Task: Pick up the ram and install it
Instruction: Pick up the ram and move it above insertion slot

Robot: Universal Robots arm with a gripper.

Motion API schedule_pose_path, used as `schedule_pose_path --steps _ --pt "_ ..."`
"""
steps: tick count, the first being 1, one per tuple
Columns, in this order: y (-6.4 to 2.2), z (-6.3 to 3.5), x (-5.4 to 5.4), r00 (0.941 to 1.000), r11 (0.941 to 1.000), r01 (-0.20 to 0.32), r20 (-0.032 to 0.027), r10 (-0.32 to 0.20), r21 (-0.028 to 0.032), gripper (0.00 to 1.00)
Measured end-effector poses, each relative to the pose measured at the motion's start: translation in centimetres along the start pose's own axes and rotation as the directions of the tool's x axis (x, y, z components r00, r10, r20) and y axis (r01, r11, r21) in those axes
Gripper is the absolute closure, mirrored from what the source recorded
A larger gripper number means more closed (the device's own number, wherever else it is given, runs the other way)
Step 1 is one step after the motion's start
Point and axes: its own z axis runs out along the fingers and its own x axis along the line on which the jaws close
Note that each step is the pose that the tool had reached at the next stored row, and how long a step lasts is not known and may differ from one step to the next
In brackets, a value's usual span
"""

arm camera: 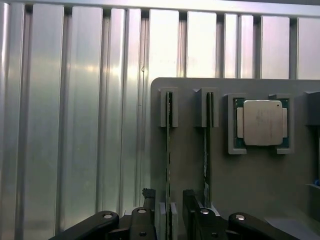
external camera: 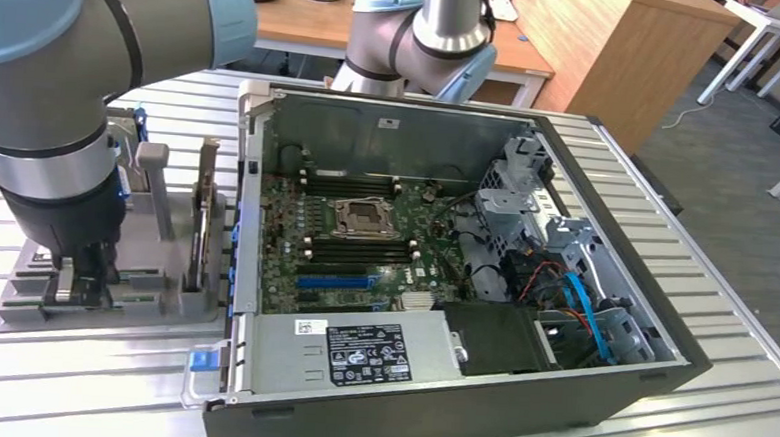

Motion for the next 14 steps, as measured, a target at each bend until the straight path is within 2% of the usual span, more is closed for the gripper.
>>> schedule_pose_path --steps 14 --pt "-0.03 0.86 0.03 1.0000 1.0000 0.003 0.0006 -0.003 0.0006 0.64"
